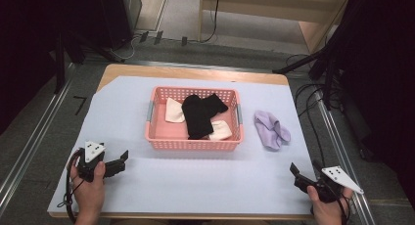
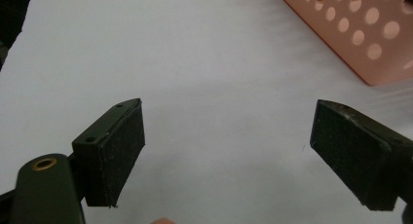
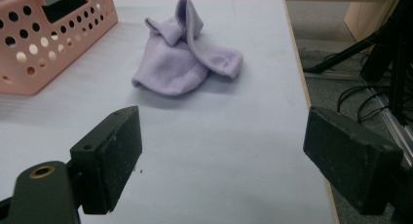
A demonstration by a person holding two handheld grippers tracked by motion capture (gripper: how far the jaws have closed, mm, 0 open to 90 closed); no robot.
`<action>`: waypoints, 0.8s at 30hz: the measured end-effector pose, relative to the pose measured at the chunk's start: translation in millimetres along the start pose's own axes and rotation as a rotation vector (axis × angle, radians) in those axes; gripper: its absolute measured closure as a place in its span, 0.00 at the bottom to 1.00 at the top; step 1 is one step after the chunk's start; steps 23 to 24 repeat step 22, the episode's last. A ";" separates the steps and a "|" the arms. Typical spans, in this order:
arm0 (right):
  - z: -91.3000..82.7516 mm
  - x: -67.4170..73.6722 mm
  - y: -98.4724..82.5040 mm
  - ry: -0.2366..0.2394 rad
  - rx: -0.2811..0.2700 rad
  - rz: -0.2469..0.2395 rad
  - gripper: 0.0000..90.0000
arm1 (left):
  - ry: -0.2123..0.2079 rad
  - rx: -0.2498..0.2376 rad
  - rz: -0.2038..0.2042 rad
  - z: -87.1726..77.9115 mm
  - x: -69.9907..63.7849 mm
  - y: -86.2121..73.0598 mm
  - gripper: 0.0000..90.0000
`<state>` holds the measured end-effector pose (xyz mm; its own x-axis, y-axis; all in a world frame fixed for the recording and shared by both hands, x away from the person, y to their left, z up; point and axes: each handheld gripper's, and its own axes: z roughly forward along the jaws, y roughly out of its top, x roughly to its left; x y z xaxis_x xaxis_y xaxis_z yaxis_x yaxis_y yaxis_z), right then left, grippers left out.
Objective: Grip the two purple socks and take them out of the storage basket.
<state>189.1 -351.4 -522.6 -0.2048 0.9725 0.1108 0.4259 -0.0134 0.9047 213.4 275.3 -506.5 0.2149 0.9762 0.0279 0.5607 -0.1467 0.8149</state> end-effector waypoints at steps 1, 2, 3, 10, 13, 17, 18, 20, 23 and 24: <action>0.2 -0.6 -2.6 0.000 0.002 0.000 0.16 | -0.005 -0.005 -0.002 -0.8 0.2 -0.2 0.15; 0.8 -0.2 -4.9 -0.001 0.007 0.003 0.16 | -0.007 -0.014 -0.010 -1.5 0.3 -0.8 0.15; 0.9 -0.1 -5.1 0.002 0.007 -0.005 0.16 | -0.010 -0.023 -0.009 -1.7 1.6 -0.9 0.15; 2.8 7.9 -6.2 -0.011 0.007 -0.065 0.19 | -0.009 -0.030 -0.011 -2.6 1.5 -1.2 0.15; 0.5 6.8 -7.1 -0.001 -0.012 -0.052 0.21 | -0.006 -0.034 -0.014 -2.9 1.0 -1.5 0.15; 1.5 4.9 -6.9 0.019 0.000 -0.041 0.22 | 0.004 -0.042 -0.003 -3.2 -0.5 -1.8 0.15; 2.8 4.8 -6.6 0.023 0.012 -0.040 0.22 | 0.004 -0.042 -0.003 -3.0 -0.6 -1.8 0.15; 5.1 5.0 -5.8 0.026 0.035 -0.041 0.23 | 0.004 -0.040 -0.001 -3.0 -0.7 -1.7 0.15; 5.3 5.5 -5.8 0.030 0.036 -0.050 0.23 | -0.002 -0.042 0.005 -3.9 -1.0 -1.9 0.15; 5.3 5.5 -5.8 0.030 0.036 -0.050 0.23 | -0.002 -0.042 0.005 -3.9 -1.0 -1.9 0.15</action>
